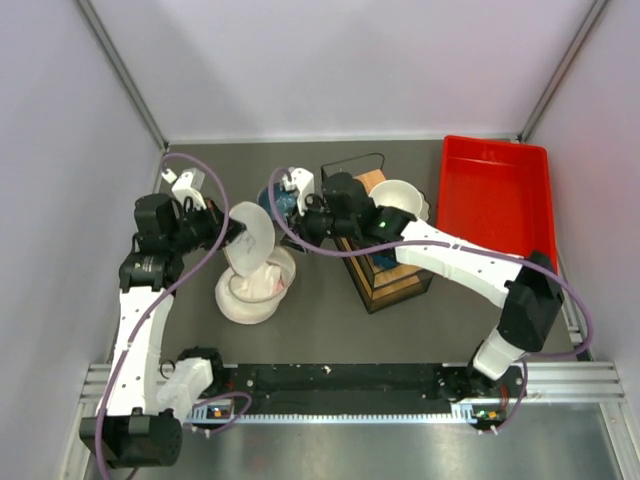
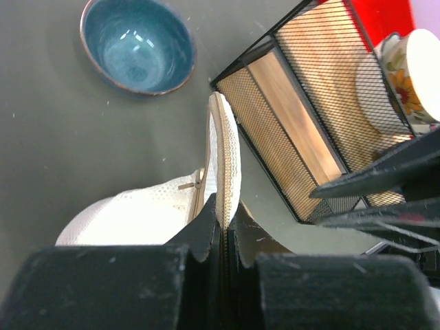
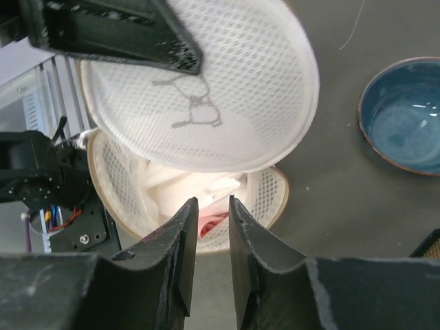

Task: Unzip the laundry bag and remove the bra

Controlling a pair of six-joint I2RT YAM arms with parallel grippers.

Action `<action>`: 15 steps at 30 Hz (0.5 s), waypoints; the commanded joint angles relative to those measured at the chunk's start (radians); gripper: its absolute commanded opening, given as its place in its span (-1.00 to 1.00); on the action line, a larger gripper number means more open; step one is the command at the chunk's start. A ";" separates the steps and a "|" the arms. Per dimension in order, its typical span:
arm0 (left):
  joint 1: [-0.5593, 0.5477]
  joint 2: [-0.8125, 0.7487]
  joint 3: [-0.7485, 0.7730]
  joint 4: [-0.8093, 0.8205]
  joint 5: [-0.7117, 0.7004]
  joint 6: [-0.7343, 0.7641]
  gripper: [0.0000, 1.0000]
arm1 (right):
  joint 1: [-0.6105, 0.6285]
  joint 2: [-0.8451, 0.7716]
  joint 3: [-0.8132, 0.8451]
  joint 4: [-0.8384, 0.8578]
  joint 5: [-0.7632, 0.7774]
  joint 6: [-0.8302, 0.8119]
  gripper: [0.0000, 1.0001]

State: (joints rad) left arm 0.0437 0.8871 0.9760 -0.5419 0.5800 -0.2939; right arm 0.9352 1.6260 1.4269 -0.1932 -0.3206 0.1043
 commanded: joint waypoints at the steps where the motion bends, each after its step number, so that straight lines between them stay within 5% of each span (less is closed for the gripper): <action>1: 0.013 0.003 -0.031 -0.009 -0.057 -0.080 -1.00 | 0.031 0.012 0.003 0.023 0.054 -0.025 -0.45; 4: 0.022 -0.028 -0.102 0.056 -0.061 -0.123 -1.00 | 0.053 0.064 0.023 0.024 0.023 -0.014 -0.19; 15: 0.100 -0.117 -0.125 0.028 -0.132 -0.186 -1.00 | 0.120 0.255 0.121 0.021 -0.035 0.043 -0.28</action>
State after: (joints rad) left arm 0.1028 0.8249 0.8265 -0.5388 0.4881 -0.4480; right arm 1.0279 1.8618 1.4715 -0.1978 -0.3264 0.1234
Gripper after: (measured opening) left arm 0.047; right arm 0.362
